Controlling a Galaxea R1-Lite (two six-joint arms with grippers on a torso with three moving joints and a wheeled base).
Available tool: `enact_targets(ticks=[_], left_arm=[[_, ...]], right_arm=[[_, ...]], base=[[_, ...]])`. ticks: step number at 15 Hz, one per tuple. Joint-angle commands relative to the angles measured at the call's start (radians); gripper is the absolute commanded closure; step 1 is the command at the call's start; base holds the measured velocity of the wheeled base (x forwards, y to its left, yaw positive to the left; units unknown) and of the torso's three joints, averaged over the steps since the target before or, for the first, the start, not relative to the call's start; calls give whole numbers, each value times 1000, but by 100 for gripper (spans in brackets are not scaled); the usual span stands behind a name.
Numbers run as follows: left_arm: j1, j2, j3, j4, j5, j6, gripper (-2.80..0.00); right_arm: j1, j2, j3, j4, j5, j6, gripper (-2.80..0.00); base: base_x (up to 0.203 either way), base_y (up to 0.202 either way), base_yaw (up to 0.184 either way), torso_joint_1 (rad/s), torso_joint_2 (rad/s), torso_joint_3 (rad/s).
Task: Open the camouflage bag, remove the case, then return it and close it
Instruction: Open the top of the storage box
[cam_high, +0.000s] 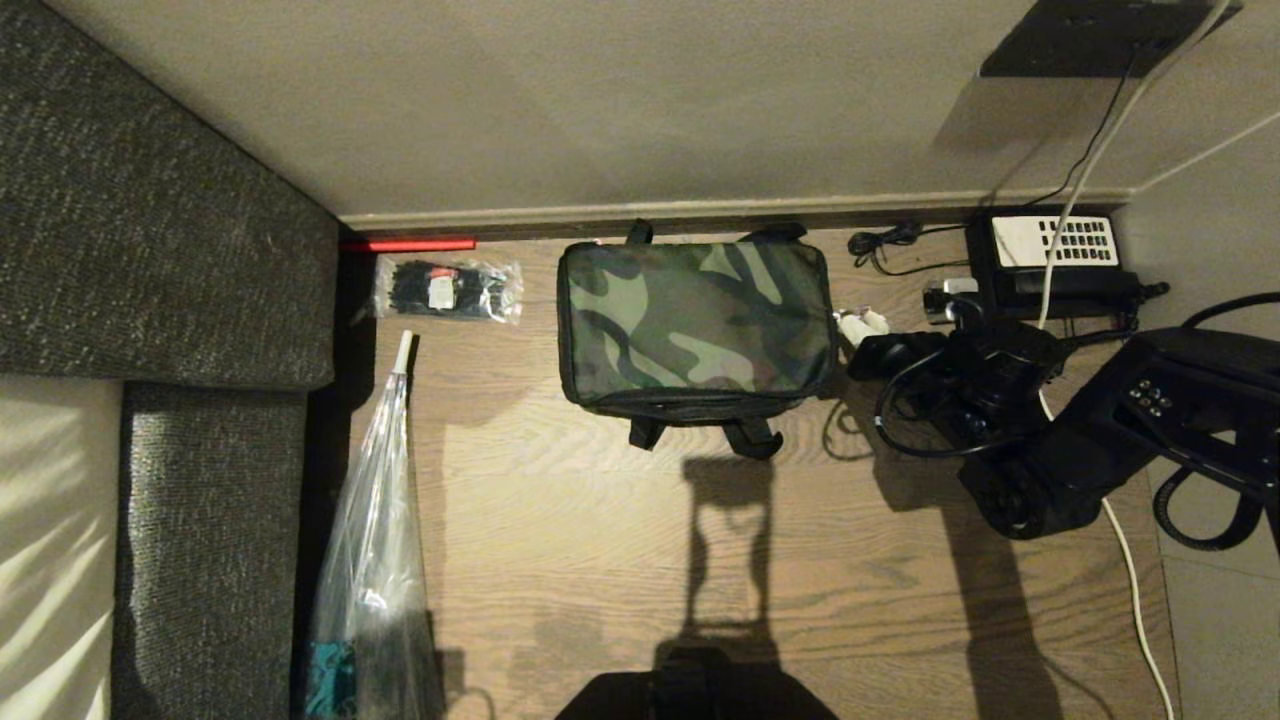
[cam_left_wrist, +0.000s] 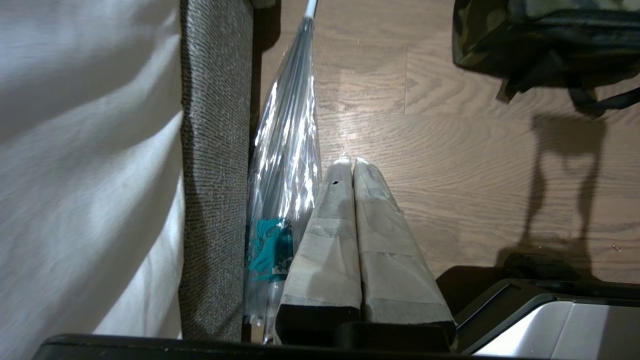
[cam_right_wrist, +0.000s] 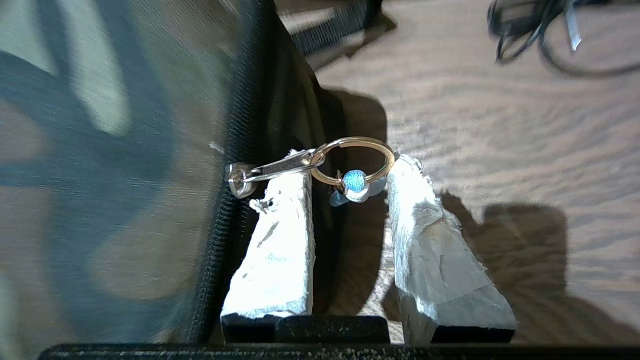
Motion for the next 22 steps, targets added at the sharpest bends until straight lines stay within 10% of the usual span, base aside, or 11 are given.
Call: enact_targets(ticks=[1, 22], left_arm=[[0, -2, 3, 0, 1, -1, 0], [0, -2, 3, 0, 1, 4, 0]], right_arm=[[1, -3, 2, -12, 2, 1, 0], [1, -7, 30, -26, 4, -5, 0]], base=[[0, 0, 0, 2, 1, 206], [25, 0, 0, 1, 1, 14]])
